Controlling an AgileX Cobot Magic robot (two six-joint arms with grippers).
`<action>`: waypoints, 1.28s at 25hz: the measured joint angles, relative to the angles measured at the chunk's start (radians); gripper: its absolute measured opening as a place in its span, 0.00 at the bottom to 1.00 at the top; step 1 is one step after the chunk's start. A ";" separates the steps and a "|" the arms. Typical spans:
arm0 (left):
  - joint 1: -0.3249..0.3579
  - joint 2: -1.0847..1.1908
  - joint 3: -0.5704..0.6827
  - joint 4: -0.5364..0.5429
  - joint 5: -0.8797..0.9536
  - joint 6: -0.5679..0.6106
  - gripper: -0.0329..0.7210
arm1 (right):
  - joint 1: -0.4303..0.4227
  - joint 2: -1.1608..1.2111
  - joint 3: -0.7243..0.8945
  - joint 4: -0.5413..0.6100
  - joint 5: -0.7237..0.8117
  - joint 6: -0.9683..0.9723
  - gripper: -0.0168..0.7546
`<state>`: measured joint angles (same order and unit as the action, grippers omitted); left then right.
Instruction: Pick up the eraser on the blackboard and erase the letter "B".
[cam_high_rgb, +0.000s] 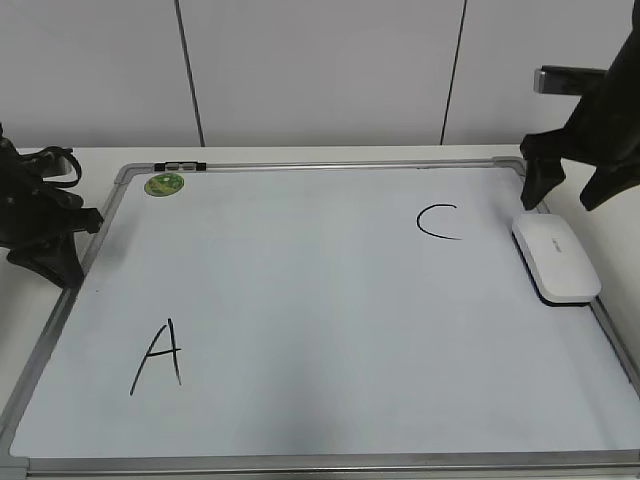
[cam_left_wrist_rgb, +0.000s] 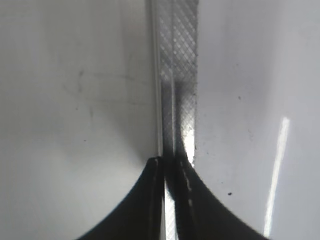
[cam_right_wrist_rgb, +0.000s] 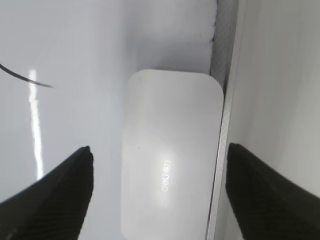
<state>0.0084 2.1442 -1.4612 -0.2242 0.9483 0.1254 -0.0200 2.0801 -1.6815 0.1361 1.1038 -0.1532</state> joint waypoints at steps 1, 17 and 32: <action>0.000 0.000 -0.002 0.000 0.002 0.000 0.06 | 0.000 0.000 -0.033 -0.003 0.030 0.000 0.84; -0.004 -0.015 -0.418 0.019 0.260 -0.017 0.58 | 0.011 -0.094 -0.238 0.004 0.127 -0.007 0.82; -0.102 -0.473 -0.426 0.074 0.297 -0.072 0.59 | 0.041 -0.553 -0.106 0.000 0.151 -0.009 0.79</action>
<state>-0.0934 1.6712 -1.8867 -0.1503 1.2457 0.0533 0.0210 1.5272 -1.7873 0.1361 1.2544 -0.1618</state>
